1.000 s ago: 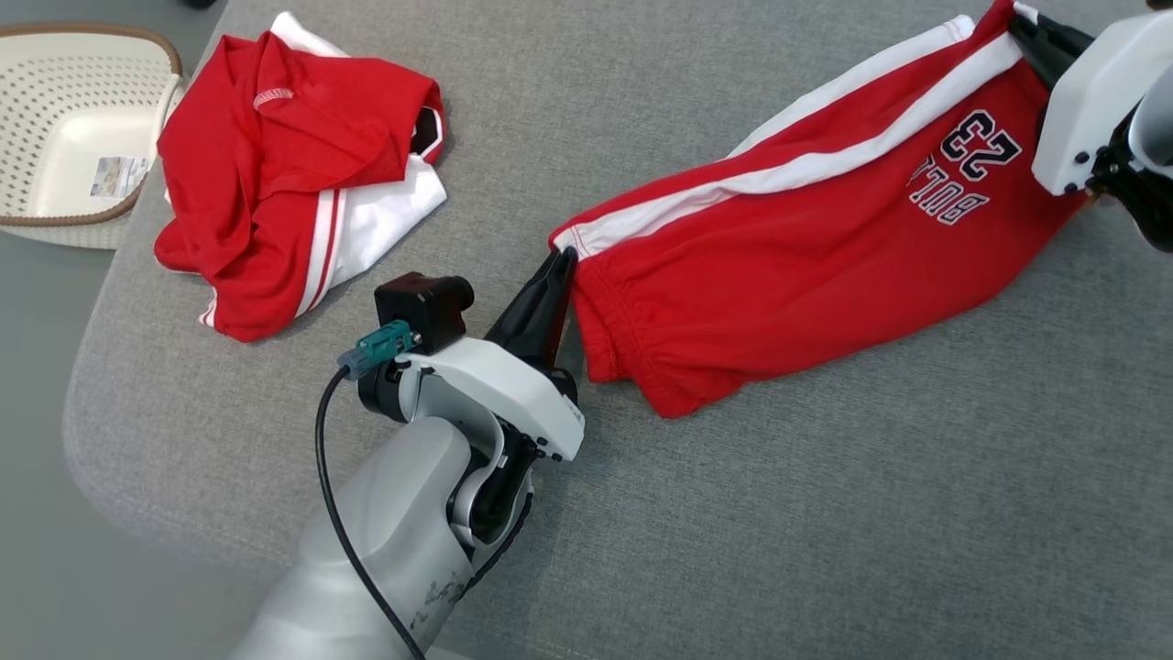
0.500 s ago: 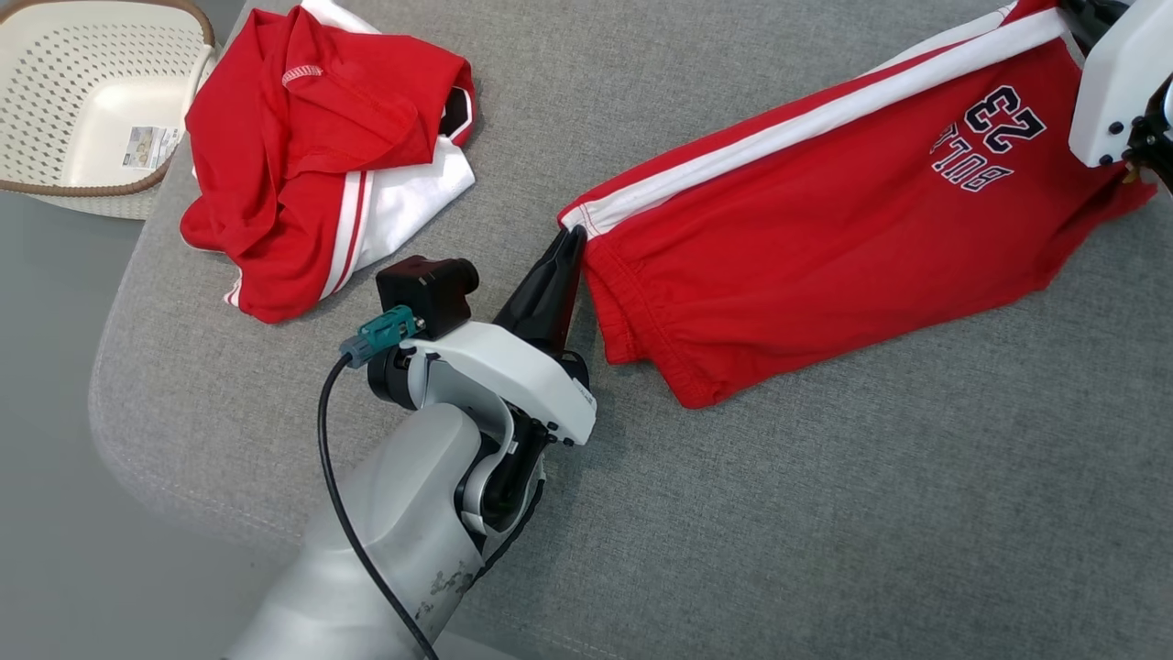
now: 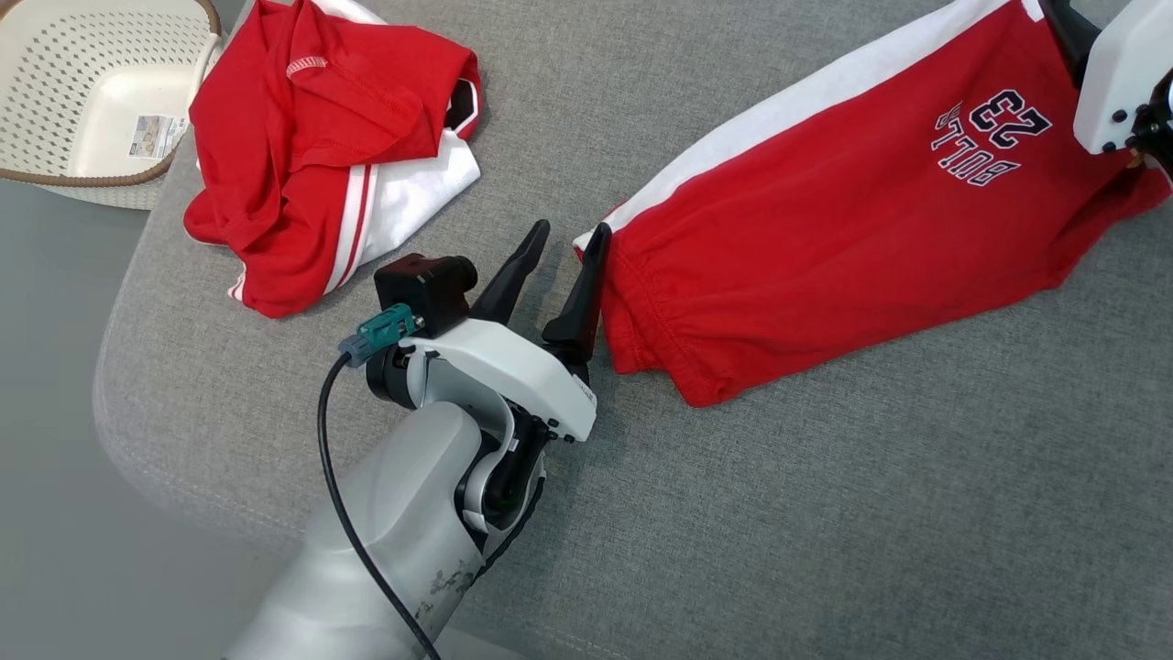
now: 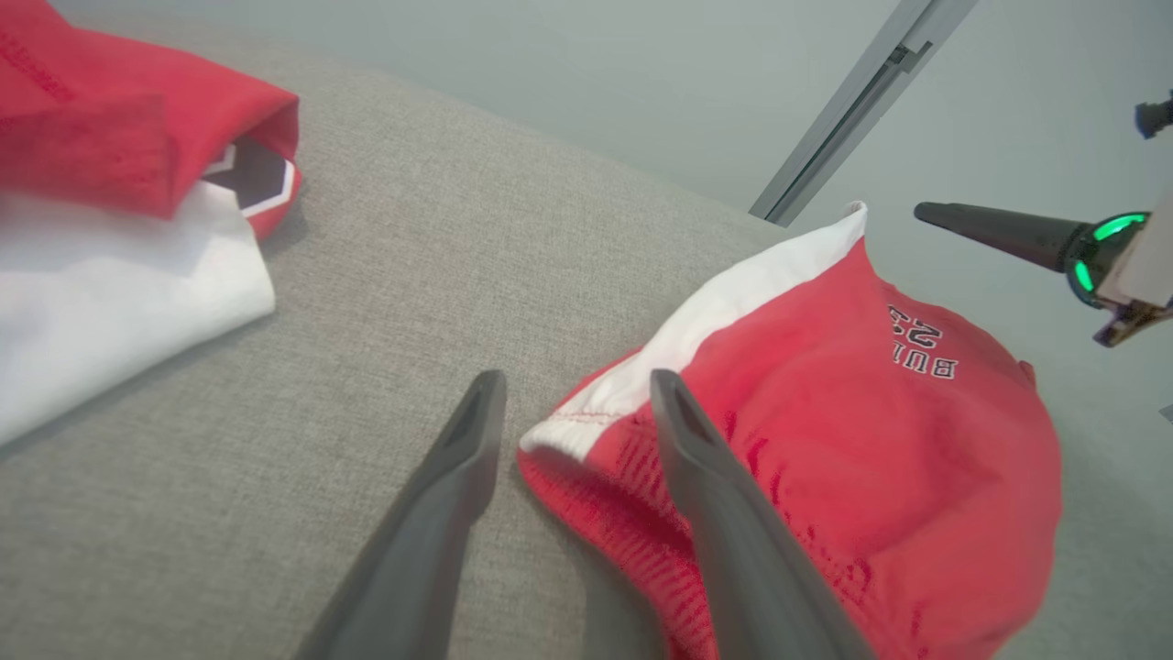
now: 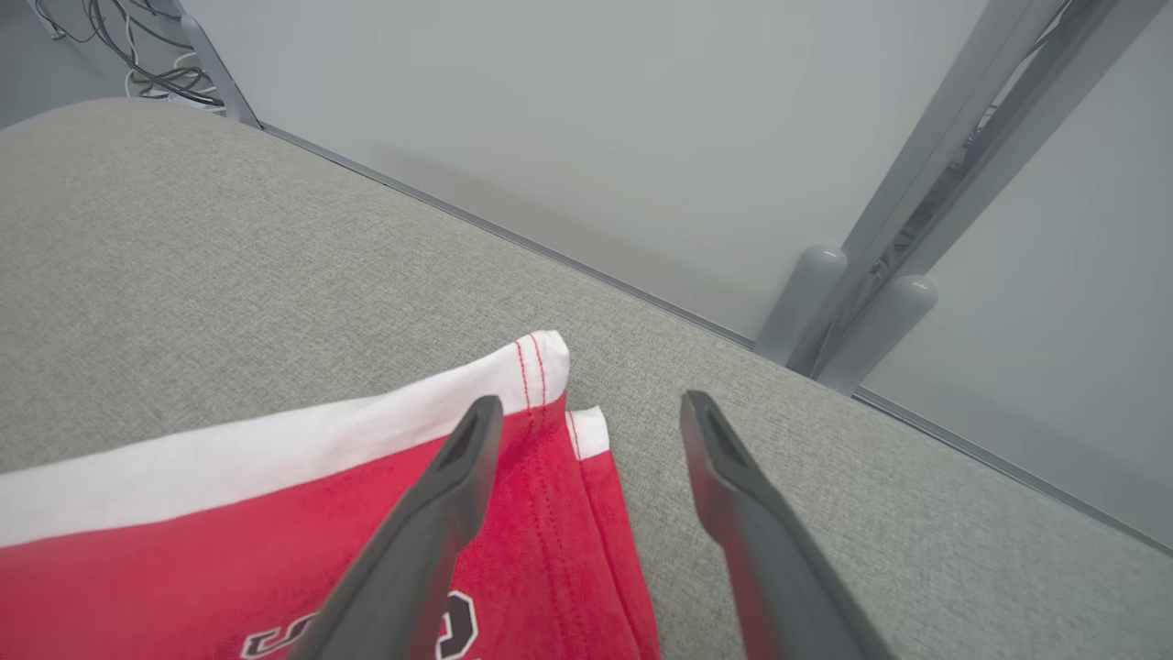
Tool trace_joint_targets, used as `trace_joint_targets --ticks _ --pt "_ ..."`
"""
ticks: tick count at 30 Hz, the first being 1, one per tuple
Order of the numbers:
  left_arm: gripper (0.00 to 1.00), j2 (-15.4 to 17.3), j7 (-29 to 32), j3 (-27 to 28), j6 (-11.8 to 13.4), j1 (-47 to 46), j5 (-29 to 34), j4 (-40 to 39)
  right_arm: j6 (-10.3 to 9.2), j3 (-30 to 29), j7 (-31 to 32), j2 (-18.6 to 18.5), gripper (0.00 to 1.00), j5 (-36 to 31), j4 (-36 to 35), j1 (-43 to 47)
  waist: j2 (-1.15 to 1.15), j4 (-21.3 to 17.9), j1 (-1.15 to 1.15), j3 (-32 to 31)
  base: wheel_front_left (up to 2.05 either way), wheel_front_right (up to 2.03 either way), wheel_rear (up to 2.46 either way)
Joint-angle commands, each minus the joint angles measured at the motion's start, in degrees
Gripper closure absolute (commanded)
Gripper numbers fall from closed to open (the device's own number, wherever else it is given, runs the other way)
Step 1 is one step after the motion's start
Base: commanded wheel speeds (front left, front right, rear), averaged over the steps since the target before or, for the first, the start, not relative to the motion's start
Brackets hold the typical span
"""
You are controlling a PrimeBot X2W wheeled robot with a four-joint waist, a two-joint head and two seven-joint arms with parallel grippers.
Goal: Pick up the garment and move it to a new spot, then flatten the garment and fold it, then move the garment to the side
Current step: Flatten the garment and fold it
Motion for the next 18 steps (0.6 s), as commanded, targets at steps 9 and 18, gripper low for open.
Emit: trace_joint_targets --ticks 9,18 --pt "0.00 0.28 -0.30 3.77 0.90 1.12 3.92 -0.13 -0.01 1.25 -4.81 0.34 0.00 2.56 0.62 1.55 0.00 -1.83 0.00 -3.12 0.00 0.00 0.00" --pt "0.00 0.26 -0.19 13.75 1.21 7.84 19.43 -5.61 -0.01 0.56 -16.22 -0.58 0.00 5.50 -2.76 8.26 0.00 -6.04 0.00 -9.99 0.00 0.00 0.00"
